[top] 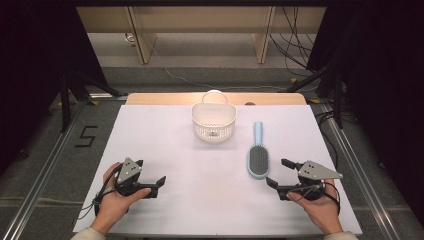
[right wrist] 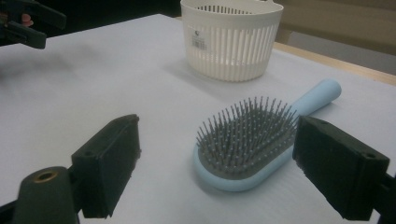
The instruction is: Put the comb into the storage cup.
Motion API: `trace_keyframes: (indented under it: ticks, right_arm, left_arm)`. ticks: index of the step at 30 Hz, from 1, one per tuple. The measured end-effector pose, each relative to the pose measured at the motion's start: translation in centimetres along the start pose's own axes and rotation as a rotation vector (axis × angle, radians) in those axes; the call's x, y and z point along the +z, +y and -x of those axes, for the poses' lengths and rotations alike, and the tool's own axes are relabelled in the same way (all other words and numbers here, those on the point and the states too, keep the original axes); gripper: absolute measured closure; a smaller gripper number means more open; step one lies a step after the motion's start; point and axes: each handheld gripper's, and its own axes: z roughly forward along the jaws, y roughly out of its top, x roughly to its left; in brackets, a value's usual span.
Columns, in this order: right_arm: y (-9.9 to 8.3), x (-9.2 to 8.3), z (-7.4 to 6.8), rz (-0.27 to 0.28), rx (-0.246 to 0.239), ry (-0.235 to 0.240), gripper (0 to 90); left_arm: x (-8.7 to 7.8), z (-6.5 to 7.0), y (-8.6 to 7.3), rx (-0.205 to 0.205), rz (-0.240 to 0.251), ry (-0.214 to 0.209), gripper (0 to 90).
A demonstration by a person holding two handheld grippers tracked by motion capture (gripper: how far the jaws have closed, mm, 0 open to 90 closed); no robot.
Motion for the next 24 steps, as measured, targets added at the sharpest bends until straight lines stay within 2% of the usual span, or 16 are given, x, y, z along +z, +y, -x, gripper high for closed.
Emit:
trace_keyframes:
  ticks: [7, 13, 16, 17, 18, 19, 21, 24]
  right_arm:
    - [0.0, -0.2, 0.2, 0.01, 0.001, -0.015, 15.8]
    - [-0.1, -0.1, 0.3, -0.012, -0.007, -0.023, 16.1]
    - [0.0, -0.1, 0.5, -0.029, -0.032, -0.043, 23.3]
    - [0.0, -0.1, 0.5, -0.029, -0.032, -0.043, 23.3]
    - [0.2, -0.1, 0.8, -0.033, -0.052, -0.072, 29.9]
    - [0.2, -0.1, 0.8, -0.033, -0.052, -0.072, 29.9]
    - [0.5, 0.1, 1.3, -0.024, -0.058, -0.117, 43.3]
    - [0.9, 0.4, 2.0, -0.015, -0.068, -0.123, 66.5]
  left_arm:
    - [-0.1, 0.0, 0.0, 0.003, 0.002, 0.005, 1.2]
    - [-0.1, 0.1, 0.0, 0.015, -0.003, 0.009, 1.6]
    - [-0.1, 0.0, 0.0, 0.012, -0.004, 0.009, 2.0]
    - [-0.1, 0.0, 0.0, 0.012, -0.004, 0.008, 2.0]
    - [-0.1, 0.1, 0.0, 0.016, -0.007, 0.008, 2.2]
    - [-0.1, 0.1, 0.0, 0.016, -0.007, 0.008, 2.3]
    - [-0.1, 0.1, -0.1, 0.016, -0.01, 0.008, 2.4]
    - [-0.1, 0.1, -0.1, 0.014, -0.011, 0.008, 2.9]
